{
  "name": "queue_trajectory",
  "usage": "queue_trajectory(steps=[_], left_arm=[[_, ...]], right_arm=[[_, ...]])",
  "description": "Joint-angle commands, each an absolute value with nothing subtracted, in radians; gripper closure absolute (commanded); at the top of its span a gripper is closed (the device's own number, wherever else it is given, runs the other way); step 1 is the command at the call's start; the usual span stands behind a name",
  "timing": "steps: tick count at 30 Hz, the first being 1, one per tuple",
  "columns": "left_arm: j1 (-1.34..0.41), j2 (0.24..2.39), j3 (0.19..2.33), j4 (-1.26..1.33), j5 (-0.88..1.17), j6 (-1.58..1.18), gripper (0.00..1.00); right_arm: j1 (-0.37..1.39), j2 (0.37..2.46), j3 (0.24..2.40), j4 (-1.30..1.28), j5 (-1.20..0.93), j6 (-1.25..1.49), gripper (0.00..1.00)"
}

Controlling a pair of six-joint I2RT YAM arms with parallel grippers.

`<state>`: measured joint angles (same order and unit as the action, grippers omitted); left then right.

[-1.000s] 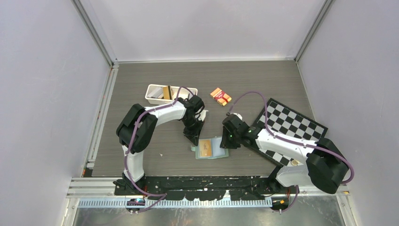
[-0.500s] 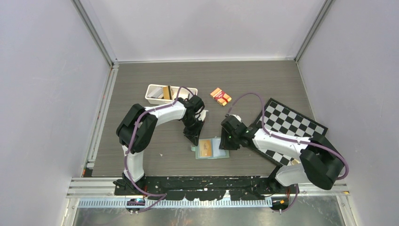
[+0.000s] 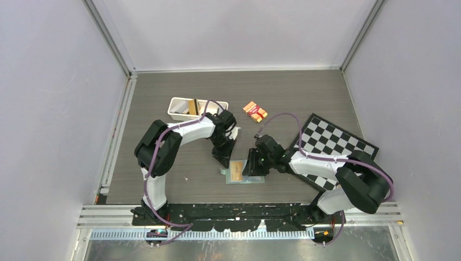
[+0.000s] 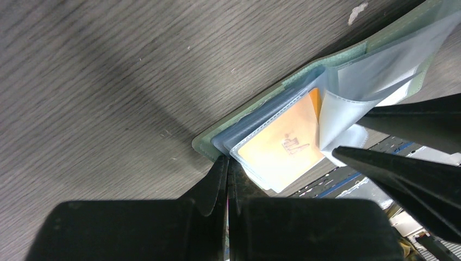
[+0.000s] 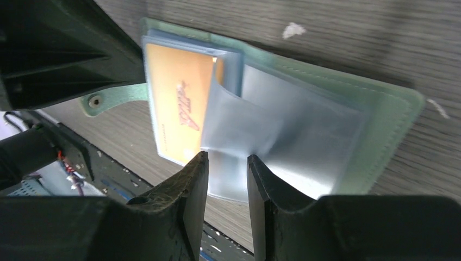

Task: Put the credit cards into the card holder
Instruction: Pick up the card holder from the center of the board.

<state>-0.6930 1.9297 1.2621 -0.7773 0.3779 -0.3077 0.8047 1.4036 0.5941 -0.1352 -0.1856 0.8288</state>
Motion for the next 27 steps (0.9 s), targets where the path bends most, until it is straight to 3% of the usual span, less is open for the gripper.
queue_trajectory(steps=[1, 10, 17, 27], left_arm=[[-0.701, 1.976, 1.261, -0.748, 0.319, -0.288, 1.00], [-0.701, 1.980, 1.261, -0.748, 0.320, -0.288, 1.00], [-0.701, 1.980, 1.261, -0.746, 0.321, -0.288, 1.00], [-0.702, 1.896, 1.237, -0.693, 0.360, -0.294, 1.00]], right_arm=[[0.808, 1.421, 0.575, -0.005, -0.276, 0.859, 0.62], [0.808, 1.316, 0.566, 0.061, -0.311, 0.885, 0.62], [0.808, 1.349, 0.563, 0.106, -0.327, 0.899, 0.62], [0.810, 1.205, 0.645, -0.314, 0.065, 0.764, 0.47]])
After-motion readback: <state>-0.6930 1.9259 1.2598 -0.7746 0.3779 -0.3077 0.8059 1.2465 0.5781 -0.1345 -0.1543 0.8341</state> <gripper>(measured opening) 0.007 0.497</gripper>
